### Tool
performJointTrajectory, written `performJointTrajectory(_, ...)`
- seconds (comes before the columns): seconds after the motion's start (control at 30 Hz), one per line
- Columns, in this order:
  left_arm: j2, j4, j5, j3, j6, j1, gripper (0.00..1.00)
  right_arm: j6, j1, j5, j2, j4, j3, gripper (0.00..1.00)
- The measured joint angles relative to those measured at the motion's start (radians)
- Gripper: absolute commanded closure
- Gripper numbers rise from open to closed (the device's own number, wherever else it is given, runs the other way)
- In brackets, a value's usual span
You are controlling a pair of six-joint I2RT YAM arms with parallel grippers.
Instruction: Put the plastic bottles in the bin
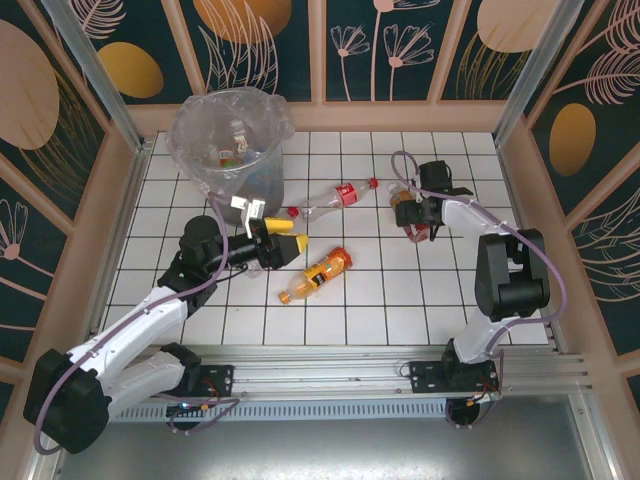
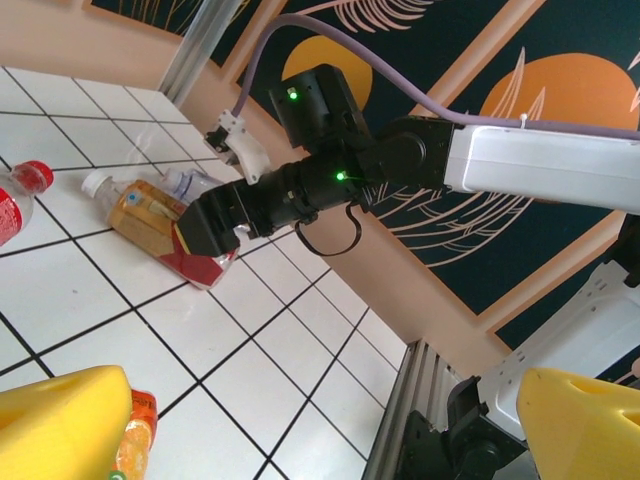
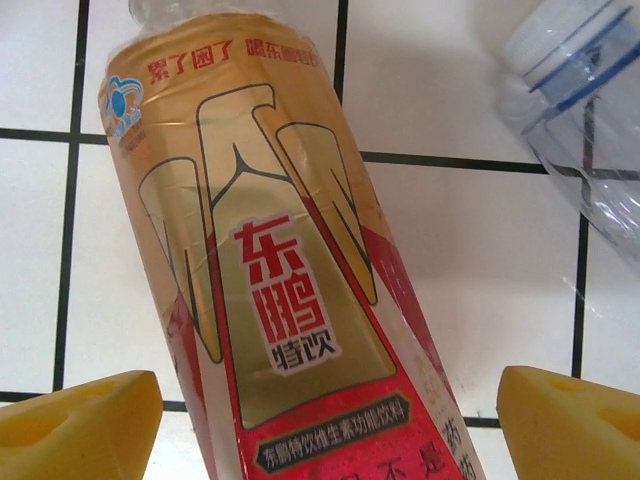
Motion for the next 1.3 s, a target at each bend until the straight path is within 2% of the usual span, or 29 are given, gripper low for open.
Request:
performJointTrajectory(0.33, 0.031, 0.002, -0.014, 0.000, -0.001, -0.011, 0.01, -0.037, 0.036, 0.001, 0.101, -0.010, 0.019, 0.26)
performJointTrajectory(0.6, 0.063, 0.010, -0.013, 0.001, -0.006, -0.014, 0.02, -0.034, 0.051, 0.013, 0.105, -0.007, 0.019, 0.38)
performJointTrajectory(0.77, 0.080, 0.048, -0.010, 0.001, -0.038, -0.018, 0.02, -0.022, 0.055, 0.023, 0.082, 0.001, 0.010, 0.41)
performJointTrajectory(1.03, 0.145, 0.195, -0.011, 0.014, -0.155, -0.023, 0.02, 0.052, 0.103, -0.022, -0.169, 0.079, -0.127, 0.41)
performJointTrajectory(1.17, 0.189, 0.242, -0.015, 0.033, -0.212, -0.025, 0.02, 0.099, 0.150, -0.080, -0.322, 0.110, -0.183, 0.41)
performJointTrajectory(1.3, 0.227, 0.288, -0.016, 0.053, -0.267, -0.028, 0.01, 0.149, 0.187, -0.191, -0.467, 0.143, -0.222, 0.41)
